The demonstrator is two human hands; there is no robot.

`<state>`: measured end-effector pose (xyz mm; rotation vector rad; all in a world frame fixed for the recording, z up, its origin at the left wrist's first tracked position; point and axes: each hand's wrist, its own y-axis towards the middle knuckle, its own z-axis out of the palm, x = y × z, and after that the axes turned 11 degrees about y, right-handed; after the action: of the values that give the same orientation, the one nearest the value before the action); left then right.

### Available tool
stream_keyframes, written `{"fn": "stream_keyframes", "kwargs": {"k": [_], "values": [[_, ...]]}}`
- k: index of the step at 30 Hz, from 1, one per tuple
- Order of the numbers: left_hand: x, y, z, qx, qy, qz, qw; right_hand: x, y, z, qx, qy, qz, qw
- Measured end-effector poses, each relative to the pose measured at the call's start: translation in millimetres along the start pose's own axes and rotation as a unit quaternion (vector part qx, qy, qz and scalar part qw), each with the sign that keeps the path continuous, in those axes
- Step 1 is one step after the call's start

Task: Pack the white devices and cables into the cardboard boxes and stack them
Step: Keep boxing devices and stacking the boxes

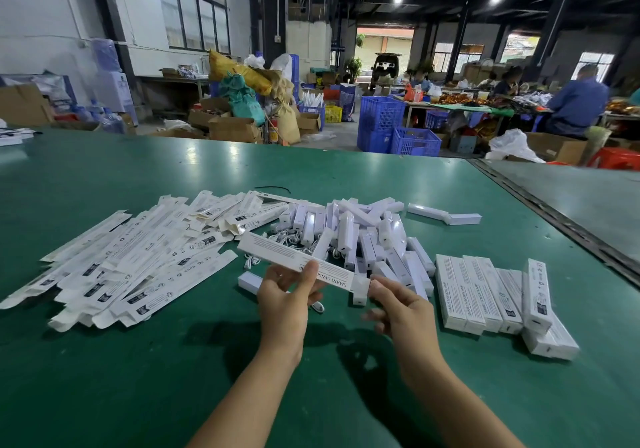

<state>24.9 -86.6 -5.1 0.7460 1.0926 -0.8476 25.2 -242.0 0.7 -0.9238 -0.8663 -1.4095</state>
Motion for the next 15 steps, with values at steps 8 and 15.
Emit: {"fn": "stream_keyframes", "kwargs": {"k": [8,15], "values": [[-2.8,-2.7,-0.9,0.019,-0.024,-0.026,0.999,1.7,-1.5,-0.8,0.017,-0.029,-0.005,0.999],[4.4,-10.6,4.3,0.063,-0.001,-0.036,0.997,0.4,0.6,-3.6,0.016,-0.019,0.014,1.0]]}}
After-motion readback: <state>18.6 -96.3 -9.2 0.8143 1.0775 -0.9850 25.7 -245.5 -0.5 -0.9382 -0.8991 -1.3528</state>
